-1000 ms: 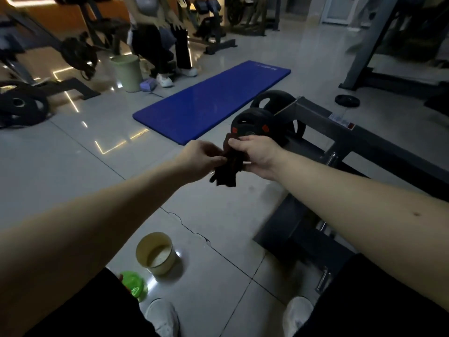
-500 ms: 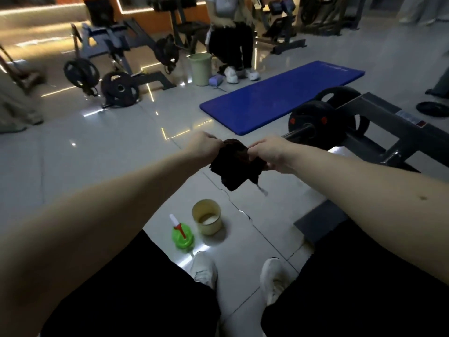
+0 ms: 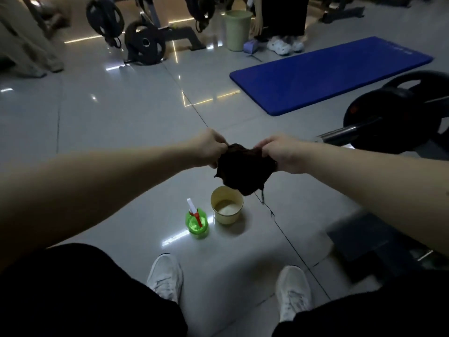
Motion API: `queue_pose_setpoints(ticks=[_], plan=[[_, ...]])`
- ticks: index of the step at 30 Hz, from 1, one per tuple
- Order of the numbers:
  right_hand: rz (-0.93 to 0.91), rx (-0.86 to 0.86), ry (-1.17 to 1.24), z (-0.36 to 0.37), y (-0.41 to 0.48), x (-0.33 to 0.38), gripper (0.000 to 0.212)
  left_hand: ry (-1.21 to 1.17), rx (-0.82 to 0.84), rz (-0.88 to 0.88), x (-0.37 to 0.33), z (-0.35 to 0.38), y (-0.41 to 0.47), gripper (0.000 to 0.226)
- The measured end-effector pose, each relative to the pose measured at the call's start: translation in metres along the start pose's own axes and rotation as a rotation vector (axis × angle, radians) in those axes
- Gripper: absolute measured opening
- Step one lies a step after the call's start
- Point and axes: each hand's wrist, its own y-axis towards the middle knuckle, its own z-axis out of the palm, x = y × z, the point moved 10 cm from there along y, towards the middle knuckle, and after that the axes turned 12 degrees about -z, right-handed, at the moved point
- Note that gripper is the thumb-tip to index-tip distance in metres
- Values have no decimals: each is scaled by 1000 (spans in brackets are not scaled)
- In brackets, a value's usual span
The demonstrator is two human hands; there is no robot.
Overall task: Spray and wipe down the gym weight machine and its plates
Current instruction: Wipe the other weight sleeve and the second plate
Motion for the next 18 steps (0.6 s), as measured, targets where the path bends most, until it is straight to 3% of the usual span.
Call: queue_pose_setpoints(ticks=[5,8,12,15,18], plan=[[3,-67,93,18,47,-35,33,-170,92,-124,56,26,45,27],[2,-21,153,33,61,-52,30,-103,144,-18,51,38,60,49],[61,-58,155,35,75,-80,25,152,126,199,49,45,74,30],[160,-123,232,41,82,-107,29,126,173,168,71,61,87,36],[231,-194,247,55,94,-132,15,77,266,133,90,81,98,40]])
